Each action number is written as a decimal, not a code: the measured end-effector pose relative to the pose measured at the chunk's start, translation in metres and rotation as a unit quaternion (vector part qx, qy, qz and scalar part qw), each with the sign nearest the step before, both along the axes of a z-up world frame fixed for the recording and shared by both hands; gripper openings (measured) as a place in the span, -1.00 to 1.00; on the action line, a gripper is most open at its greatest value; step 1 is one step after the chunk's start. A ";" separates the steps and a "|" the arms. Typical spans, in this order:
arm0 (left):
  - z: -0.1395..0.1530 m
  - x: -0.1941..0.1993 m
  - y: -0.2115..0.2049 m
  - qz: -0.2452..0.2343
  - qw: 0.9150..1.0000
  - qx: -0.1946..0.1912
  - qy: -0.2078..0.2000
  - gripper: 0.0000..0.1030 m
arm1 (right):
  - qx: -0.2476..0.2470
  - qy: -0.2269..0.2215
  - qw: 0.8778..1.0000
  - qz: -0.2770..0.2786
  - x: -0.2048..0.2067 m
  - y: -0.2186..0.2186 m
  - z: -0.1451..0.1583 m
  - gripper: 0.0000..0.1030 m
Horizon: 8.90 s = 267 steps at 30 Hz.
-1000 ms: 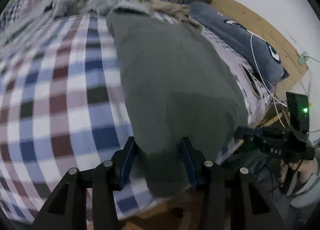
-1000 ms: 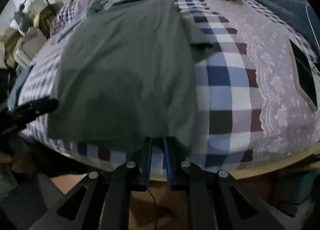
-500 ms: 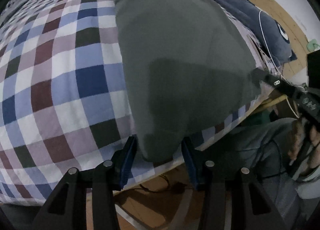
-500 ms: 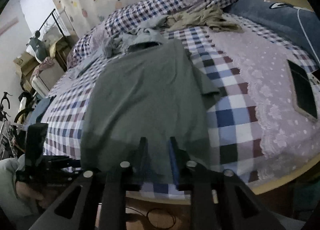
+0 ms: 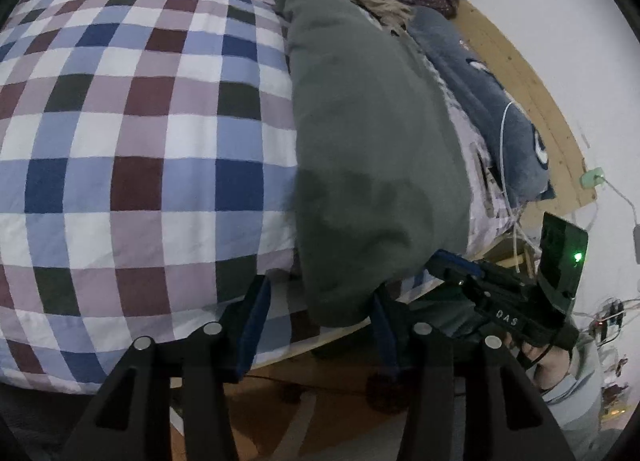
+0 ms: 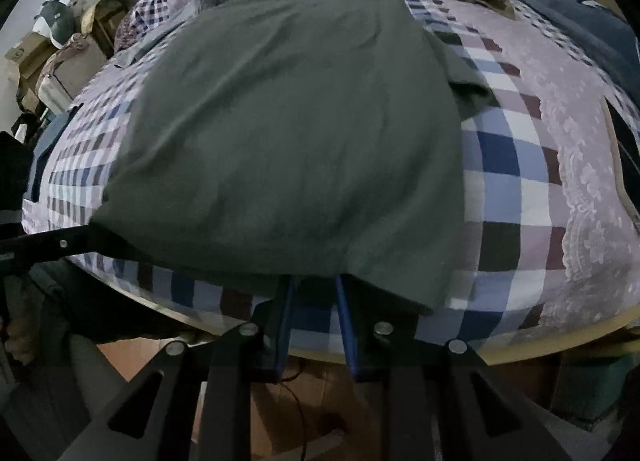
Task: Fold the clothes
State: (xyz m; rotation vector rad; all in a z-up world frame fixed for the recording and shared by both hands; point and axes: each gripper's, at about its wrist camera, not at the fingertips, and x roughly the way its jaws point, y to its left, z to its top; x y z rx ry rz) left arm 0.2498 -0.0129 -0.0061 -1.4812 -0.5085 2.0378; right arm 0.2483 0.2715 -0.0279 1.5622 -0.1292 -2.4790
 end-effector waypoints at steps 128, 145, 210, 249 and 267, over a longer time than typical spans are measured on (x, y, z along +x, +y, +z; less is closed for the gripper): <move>0.163 -0.184 -0.184 0.134 0.959 0.234 0.093 -0.76 | 0.287 0.275 0.913 0.089 -0.032 -0.263 0.065 -0.73; 0.214 -0.118 -0.452 0.368 0.908 0.151 0.136 -0.80 | 0.114 0.311 0.895 0.298 -0.097 -0.379 0.187 -0.84; 0.175 0.038 -0.511 0.434 0.837 -0.071 0.325 0.72 | 0.004 0.292 0.925 0.244 -0.089 -0.495 0.175 0.60; 0.019 -0.237 0.001 0.165 0.942 -0.219 0.194 0.73 | 0.008 0.119 0.986 -0.120 -0.240 -0.013 0.051 0.99; -0.013 -0.266 0.017 0.157 0.929 -0.279 0.185 0.97 | 0.062 0.094 0.989 -0.098 -0.278 -0.028 0.020 1.00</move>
